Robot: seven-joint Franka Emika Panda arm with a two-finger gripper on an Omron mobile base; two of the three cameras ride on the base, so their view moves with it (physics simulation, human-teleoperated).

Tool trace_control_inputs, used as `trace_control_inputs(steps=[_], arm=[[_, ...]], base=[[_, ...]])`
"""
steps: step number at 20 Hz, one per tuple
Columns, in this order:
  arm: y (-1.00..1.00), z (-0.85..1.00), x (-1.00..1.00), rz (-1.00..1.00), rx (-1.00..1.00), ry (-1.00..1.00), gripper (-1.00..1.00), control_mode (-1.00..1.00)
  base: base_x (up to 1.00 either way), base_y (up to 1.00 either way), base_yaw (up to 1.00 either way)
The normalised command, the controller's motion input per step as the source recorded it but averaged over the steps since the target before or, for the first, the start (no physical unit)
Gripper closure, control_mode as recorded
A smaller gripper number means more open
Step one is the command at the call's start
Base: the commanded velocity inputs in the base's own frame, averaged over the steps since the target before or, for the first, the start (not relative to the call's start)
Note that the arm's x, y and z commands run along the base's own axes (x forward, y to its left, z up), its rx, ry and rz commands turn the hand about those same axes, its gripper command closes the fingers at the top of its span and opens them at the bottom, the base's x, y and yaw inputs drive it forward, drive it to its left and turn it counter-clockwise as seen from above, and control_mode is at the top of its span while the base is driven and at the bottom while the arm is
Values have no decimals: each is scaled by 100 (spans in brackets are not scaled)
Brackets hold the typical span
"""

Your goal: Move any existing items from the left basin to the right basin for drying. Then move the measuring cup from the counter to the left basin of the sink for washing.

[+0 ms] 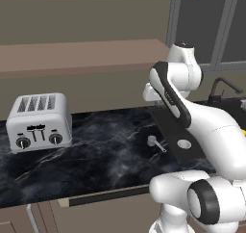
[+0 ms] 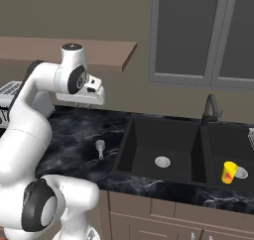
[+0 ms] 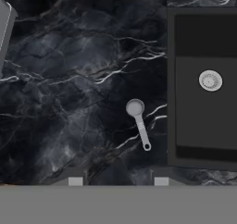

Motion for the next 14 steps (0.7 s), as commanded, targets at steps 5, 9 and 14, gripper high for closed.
trace_control_inputs(steps=[5, 9, 14], arm=[[-3, -1, 2, 0, 1, 2, -100, -100], [-1, -34, 0, 0, 0, 4, -100, -100], [-7, -57, 0, 0, -1, 5, -100, -100]], base=[[0, 0, 0], [0, 0, 0], [0, 0, 0]])
